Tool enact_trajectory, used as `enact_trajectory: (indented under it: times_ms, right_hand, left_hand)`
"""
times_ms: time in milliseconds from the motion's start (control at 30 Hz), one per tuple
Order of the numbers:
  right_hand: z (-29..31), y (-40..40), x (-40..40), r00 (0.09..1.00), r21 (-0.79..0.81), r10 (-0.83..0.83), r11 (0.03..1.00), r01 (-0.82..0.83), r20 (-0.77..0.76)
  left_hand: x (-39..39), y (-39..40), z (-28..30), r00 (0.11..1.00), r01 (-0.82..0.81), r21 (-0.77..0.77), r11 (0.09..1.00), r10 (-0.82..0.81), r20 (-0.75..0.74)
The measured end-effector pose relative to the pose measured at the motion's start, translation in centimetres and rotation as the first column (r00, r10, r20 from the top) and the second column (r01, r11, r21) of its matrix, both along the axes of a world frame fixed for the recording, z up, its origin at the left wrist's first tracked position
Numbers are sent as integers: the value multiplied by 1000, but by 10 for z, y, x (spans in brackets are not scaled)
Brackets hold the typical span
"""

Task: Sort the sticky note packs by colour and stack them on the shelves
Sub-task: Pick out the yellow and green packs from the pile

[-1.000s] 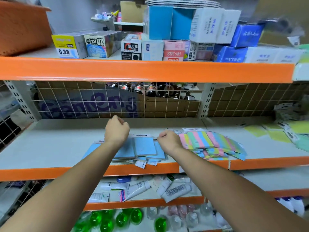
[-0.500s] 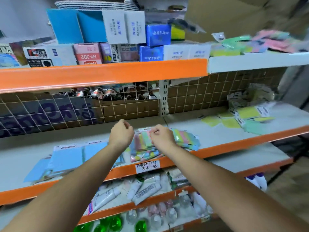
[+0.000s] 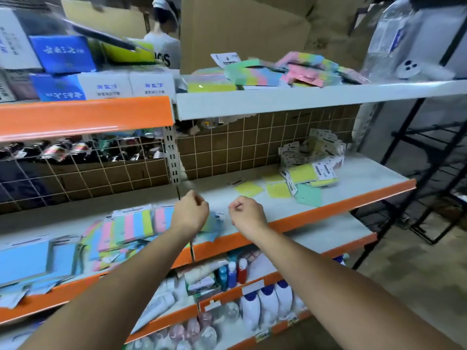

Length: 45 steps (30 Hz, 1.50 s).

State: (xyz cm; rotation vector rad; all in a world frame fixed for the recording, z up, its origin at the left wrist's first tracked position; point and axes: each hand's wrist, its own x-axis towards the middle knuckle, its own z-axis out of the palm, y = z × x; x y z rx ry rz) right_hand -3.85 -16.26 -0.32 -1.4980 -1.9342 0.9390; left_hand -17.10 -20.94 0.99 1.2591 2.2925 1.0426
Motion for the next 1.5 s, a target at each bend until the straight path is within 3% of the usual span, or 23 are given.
enact_trajectory:
  times_ms: [133, 333, 833, 1100, 1267, 1500]
  right_hand:
    - [-5, 25, 39, 1000, 5, -12, 1000, 11, 29]
    - [-21, 55, 83, 999, -26, -31, 999, 32, 38]
    - [-42, 134, 113, 988, -101, -151, 983, 155, 41]
    - [-52, 173, 107, 975, -64, -188, 979, 196, 117]
    - [-56, 184, 101, 955, -3, -115, 993, 120, 273]
    - [-57, 188, 112, 864, 58, 76, 991, -121, 498]
  left_hand:
    - [37, 25, -11, 1000, 12, -36, 999, -12, 6]
    - [72, 56, -37, 989, 59, -108, 992, -43, 144]
    - [76, 167, -69, 991, 125, -325, 937, -100, 94]
    - [64, 214, -87, 969, -33, -413, 910, 130, 208]
    - [69, 236, -79, 920, -145, -556, 819, 319, 230]
    - [77, 252, -80, 974, -158, -586, 794, 225, 41]
